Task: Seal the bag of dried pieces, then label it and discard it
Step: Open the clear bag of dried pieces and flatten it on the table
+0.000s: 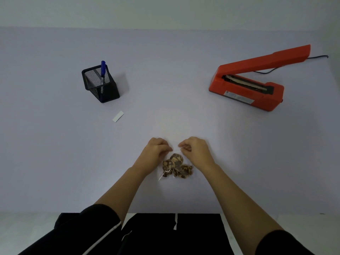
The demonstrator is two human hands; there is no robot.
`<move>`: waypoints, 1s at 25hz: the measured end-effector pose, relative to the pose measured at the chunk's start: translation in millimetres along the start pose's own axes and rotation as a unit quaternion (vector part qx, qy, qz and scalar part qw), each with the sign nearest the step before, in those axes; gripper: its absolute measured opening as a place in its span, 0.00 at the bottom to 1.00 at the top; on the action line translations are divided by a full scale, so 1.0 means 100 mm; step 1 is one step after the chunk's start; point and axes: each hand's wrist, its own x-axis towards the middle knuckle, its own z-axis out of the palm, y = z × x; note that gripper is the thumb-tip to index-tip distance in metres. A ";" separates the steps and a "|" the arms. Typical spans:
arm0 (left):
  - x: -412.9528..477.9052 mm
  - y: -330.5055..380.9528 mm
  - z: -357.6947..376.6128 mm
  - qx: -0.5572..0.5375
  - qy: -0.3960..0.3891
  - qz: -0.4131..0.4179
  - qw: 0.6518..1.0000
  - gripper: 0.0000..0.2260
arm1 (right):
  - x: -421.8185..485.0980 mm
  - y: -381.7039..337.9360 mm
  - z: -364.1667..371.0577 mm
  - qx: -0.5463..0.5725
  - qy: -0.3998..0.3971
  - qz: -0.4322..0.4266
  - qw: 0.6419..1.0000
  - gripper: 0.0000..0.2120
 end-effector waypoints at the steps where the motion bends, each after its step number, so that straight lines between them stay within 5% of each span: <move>1: 0.03 -0.03 -0.02 0.008 -0.012 0.011 1.000 0.09 | 0.02 0.00 -0.01 -0.010 -0.008 -0.006 1.000 0.10; 10: 0.37 -0.08 -0.30 0.021 -0.137 -0.007 0.990 0.30 | 0.27 -0.01 -0.14 -0.064 -0.089 -0.025 0.994 0.29; 16: 0.49 -0.13 -0.31 0.008 -0.114 -0.011 0.993 0.23 | 0.43 -0.10 -0.29 -0.185 -0.119 -0.058 0.974 0.43; 25: 0.71 -0.16 -0.45 0.046 -0.148 -0.081 0.985 0.42 | 0.56 -0.11 -0.36 -0.277 -0.137 -0.039 0.950 0.59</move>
